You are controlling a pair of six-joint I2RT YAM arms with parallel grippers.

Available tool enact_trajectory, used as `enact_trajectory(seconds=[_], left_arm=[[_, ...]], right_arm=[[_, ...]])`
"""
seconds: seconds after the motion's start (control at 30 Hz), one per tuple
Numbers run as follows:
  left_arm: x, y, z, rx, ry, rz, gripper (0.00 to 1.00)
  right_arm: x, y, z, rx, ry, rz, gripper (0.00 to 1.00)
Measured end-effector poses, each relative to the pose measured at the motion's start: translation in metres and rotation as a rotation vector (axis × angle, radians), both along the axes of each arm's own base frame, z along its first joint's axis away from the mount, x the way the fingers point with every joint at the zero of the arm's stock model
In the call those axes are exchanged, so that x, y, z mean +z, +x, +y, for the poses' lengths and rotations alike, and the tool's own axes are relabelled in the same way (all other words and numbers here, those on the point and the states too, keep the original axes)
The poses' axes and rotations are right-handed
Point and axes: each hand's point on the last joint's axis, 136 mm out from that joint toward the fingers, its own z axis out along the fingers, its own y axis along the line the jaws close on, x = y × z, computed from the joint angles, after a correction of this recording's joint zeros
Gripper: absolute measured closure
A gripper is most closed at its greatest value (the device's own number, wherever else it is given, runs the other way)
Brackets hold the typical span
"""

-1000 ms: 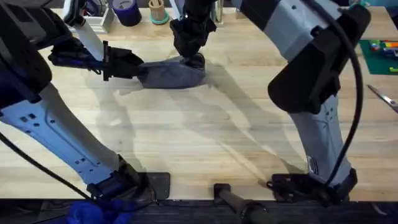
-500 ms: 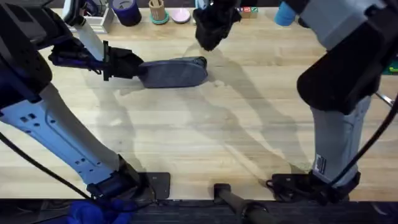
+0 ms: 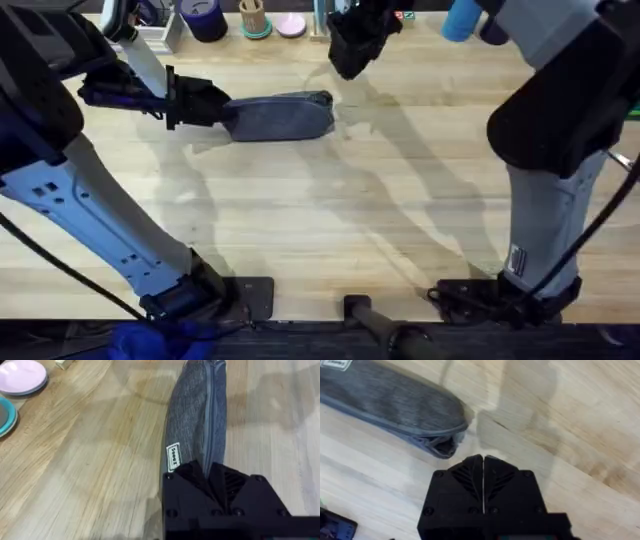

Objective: Unzip the bag, pick up the pens from the table one at a time and place them inside, then zip the bag closed.

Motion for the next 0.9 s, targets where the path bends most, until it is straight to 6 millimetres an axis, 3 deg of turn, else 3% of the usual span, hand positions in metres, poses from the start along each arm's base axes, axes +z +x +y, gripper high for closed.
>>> enact_trajectory(seconds=[0.2,0.9], left_arm=[[0.0,0.0,0.0,0.0,0.0,0.0,0.959],[0.0,0.0,0.0,0.0,0.0,0.0,0.959]], right_arm=[[0.0,0.007,-0.015,-0.029,-0.001,0.005,0.966],[-0.014,-0.004,-0.021,-0.02,-0.031,0.062,0.957]])
